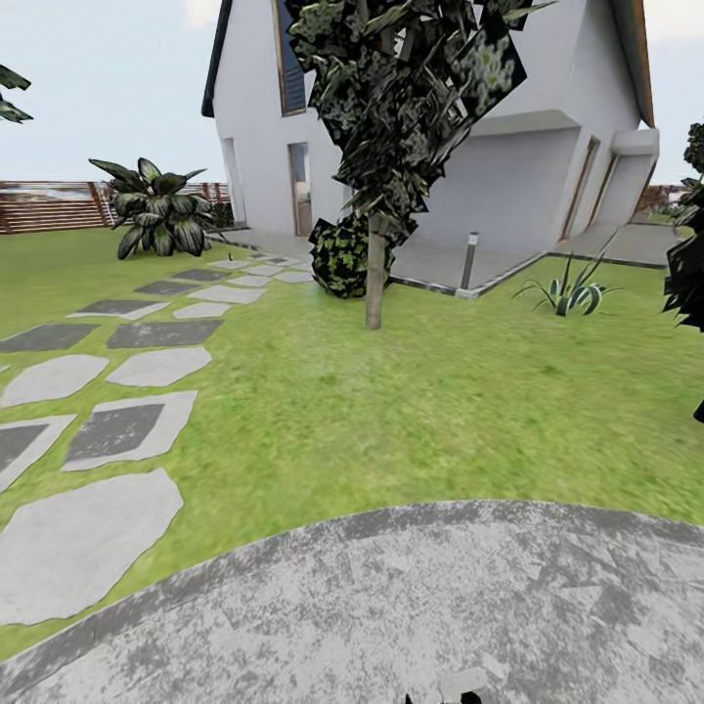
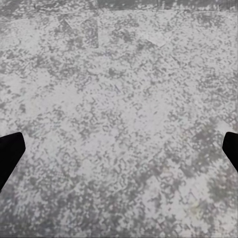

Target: In the garden, pick up the pesticide atomizer on the floor and spray pesticide onto both trees until each tree trunk is fully covered.

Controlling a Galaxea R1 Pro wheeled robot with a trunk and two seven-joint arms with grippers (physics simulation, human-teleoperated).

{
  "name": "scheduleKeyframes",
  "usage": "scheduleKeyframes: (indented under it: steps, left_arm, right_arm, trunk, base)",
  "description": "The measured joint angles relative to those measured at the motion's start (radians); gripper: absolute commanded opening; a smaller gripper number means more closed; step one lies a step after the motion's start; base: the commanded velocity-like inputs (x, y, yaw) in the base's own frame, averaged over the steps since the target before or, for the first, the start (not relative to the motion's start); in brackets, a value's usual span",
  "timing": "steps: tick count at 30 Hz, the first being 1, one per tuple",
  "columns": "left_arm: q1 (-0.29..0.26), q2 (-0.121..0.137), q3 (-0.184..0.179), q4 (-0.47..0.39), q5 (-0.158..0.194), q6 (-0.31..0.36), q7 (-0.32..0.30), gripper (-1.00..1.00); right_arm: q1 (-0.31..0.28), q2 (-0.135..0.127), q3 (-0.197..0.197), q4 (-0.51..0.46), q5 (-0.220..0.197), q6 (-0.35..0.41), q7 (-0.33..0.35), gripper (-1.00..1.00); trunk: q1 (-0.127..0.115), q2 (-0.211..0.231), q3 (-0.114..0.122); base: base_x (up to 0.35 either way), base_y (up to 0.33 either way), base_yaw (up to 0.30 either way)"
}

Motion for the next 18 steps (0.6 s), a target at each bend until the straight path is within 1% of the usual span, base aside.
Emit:
scheduleKeyframes:
  steps: [4,6,11,18]
  left_arm:
    - [-0.019,0.001,-0.001,-0.007,0.000,0.009,-0.002,1.00]
    - [-0.051,0.000,-0.006,-0.024,-0.005,0.014,-0.006,1.00]
    - [-0.110,-0.002,-0.011,-0.042,-0.007,0.037,-0.010,1.00]
    - [-0.111,-0.005,-0.010,-0.035,-0.006,0.028,-0.004,1.00]
  right_arm:
    - [0.000,0.000,0.000,0.000,0.000,-0.016,0.000,1.00]
    - [0.000,0.000,0.000,0.000,0.000,-0.019,0.000,1.00]
    - [0.000,0.000,0.000,0.000,0.000,-0.021,0.000,1.00]
    - [0.000,0.000,0.000,0.000,0.000,-0.021,0.000,1.00]
  trunk:
    - [0.015,-0.028,-0.010]
    - [0.023,-0.042,-0.013]
    - [0.042,-0.077,-0.022]
    - [0.069,-0.126,-0.036]
  base:
    - [0.000,0.000,0.043]
    - [0.000,0.000,0.070]
    - [0.000,0.000,0.095]
    - [0.000,0.000,0.114]
